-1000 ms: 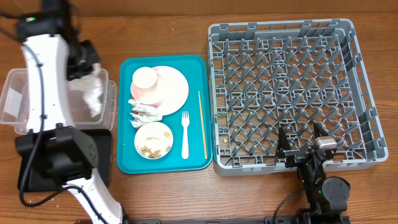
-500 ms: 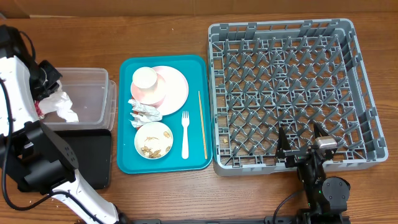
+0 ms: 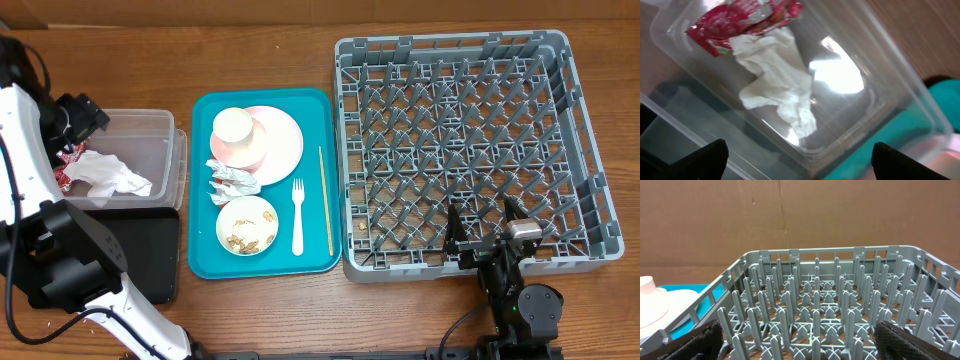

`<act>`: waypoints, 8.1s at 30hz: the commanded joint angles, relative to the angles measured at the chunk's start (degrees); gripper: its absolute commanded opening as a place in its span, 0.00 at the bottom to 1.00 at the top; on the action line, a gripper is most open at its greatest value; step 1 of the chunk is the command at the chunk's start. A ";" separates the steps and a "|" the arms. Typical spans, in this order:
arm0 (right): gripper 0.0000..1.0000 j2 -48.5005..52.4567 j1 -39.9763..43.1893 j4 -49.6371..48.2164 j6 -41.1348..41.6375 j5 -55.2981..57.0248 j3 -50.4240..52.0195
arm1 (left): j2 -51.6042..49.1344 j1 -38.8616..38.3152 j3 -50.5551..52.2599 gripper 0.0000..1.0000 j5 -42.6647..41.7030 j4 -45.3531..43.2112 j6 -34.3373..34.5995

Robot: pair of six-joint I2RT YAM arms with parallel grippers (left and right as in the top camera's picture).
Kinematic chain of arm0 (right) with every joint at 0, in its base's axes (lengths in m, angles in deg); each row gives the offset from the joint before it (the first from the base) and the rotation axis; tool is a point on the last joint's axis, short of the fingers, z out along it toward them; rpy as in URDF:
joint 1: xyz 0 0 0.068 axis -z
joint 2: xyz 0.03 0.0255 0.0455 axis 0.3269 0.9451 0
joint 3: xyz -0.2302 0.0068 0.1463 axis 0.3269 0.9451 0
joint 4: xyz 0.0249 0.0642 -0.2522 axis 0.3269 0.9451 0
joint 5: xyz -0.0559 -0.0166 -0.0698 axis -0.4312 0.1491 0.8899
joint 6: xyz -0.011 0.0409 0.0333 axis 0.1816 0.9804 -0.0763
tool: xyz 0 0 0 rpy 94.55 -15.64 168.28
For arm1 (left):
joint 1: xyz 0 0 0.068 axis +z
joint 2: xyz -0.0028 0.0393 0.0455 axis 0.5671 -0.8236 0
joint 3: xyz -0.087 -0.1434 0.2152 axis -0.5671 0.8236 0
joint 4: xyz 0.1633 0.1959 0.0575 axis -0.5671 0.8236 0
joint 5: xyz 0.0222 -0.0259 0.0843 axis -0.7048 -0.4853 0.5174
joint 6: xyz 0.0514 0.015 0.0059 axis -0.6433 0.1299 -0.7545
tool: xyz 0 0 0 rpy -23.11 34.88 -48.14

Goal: Sort waste into correct bins and load items into the dishwasher
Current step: 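Reach the left gripper under the pink plate and grasp the second tissue, then carry the second tissue left and drop it into the clear bin, then move the left gripper to the rice bowl rim and grasp it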

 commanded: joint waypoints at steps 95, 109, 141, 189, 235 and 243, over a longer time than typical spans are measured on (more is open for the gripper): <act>1.00 -0.44 0.22 -0.28 0.26 0.11 0.61 | 6.51 -39.69 30.64 0.51 8.09 -11.85 18.36; 1.00 -0.44 0.22 -0.28 0.26 0.11 0.61 | 6.54 -39.63 30.49 0.04 7.89 -9.92 17.09; 1.00 -0.44 0.22 -0.26 0.26 0.11 0.61 | 8.39 -14.01 11.52 0.04 7.74 -2.89 9.97; 1.00 -0.44 0.22 -0.28 0.26 0.09 0.61 | 27.52 -53.62 34.34 0.73 -6.82 -12.76 2.25; 1.00 -0.44 0.22 -0.28 0.26 0.11 0.61 | 20.44 -62.69 43.89 0.70 5.46 -18.16 9.38; 1.00 -0.44 0.22 -0.28 0.26 0.09 0.61 | 20.37 -55.71 44.02 0.63 1.97 -17.42 4.70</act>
